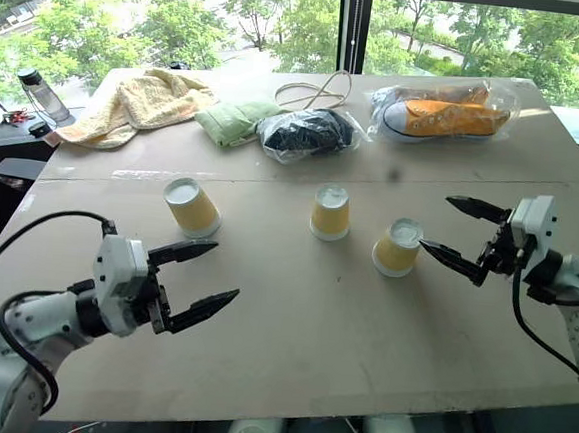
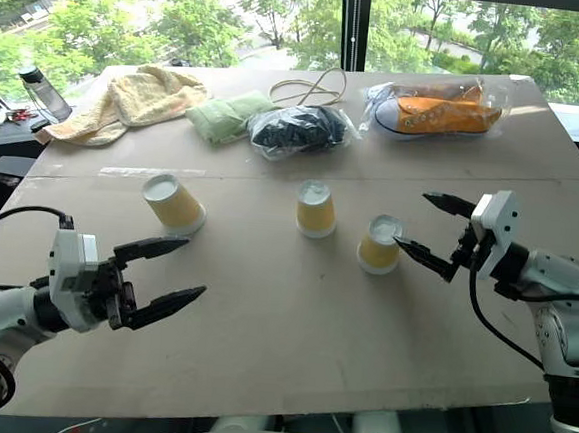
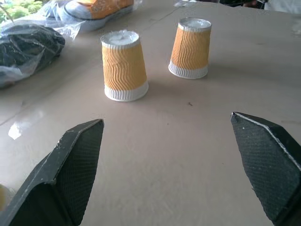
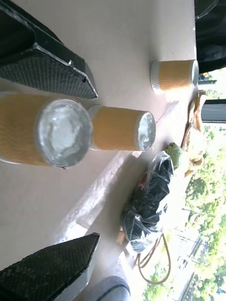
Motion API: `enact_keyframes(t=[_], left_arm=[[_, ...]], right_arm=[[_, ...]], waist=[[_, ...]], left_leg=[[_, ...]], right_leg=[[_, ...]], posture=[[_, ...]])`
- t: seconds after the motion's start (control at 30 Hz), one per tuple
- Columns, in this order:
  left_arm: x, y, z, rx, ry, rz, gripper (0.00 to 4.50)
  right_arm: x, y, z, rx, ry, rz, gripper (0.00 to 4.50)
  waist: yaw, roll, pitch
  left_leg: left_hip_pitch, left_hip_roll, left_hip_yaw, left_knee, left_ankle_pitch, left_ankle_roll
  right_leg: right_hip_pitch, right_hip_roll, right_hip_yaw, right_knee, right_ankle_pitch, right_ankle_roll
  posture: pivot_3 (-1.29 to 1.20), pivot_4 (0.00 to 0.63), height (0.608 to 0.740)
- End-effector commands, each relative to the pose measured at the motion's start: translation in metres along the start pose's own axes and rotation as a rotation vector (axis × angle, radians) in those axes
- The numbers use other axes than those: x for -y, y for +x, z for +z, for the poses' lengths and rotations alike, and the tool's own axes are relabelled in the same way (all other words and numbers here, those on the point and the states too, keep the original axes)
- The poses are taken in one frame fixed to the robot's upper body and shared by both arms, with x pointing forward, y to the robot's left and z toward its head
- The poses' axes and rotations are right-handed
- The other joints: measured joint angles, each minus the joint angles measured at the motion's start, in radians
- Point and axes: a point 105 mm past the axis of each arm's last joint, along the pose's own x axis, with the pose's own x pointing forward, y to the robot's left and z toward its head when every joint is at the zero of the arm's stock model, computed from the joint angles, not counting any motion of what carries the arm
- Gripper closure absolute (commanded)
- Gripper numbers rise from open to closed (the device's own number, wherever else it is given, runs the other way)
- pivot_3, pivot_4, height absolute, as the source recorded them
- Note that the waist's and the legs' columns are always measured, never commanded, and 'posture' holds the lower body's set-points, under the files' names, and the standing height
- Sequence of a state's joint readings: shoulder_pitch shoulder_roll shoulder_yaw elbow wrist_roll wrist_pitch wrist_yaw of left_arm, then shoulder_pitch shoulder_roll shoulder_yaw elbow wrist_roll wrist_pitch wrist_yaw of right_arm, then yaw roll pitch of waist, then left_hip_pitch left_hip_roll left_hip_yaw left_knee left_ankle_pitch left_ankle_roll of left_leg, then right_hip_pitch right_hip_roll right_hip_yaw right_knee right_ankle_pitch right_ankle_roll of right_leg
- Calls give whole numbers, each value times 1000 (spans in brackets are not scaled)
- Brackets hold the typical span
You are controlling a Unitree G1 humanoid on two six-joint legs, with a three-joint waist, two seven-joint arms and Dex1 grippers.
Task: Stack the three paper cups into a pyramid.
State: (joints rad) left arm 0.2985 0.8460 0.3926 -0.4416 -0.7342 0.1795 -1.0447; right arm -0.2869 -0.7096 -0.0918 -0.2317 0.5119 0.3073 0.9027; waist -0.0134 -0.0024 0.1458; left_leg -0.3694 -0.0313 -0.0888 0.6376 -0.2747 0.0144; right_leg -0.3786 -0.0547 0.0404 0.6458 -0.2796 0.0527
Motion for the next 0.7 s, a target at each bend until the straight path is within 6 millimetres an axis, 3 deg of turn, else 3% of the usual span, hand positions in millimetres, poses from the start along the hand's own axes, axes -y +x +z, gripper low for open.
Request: enact_keyframes(t=[0.03,0.17,0.27,0.33,0.7], left_arm=[[-6,-1,21,-5,33,-46,78],[-22,-3,36,-49,57,-36,78],[-27,-4,45,-51,61,-35,78],[-28,-6,48,-57,60,-32,78],[-33,-15,52,-40,29,-5,78]], right_arm=[[-6,36,11,-96,-44,29,0],[-16,86,24,-141,34,28,0],[-23,106,27,-183,6,60,0],[-27,115,31,-195,12,86,0],[-36,140,37,-203,97,123,0]], waist=[[-3,-1,1],[-5,-3,1],[-4,-5,2],[-4,-5,1],[-18,-5,2]], left_leg=[[0,0,0,0,0,0],[-13,0,0,2,3,-5],[-20,0,0,3,3,-6],[-28,0,0,6,4,-7],[-28,0,1,10,4,-7]], right_leg=[[-1,0,0,0,0,0],[-16,1,0,6,0,0],[-26,1,0,11,0,1],[-33,1,-1,14,0,1],[-33,1,-1,18,0,0]], posture=[[0,150,740],[0,150,740],[0,150,740],[0,150,740],[0,150,740]])
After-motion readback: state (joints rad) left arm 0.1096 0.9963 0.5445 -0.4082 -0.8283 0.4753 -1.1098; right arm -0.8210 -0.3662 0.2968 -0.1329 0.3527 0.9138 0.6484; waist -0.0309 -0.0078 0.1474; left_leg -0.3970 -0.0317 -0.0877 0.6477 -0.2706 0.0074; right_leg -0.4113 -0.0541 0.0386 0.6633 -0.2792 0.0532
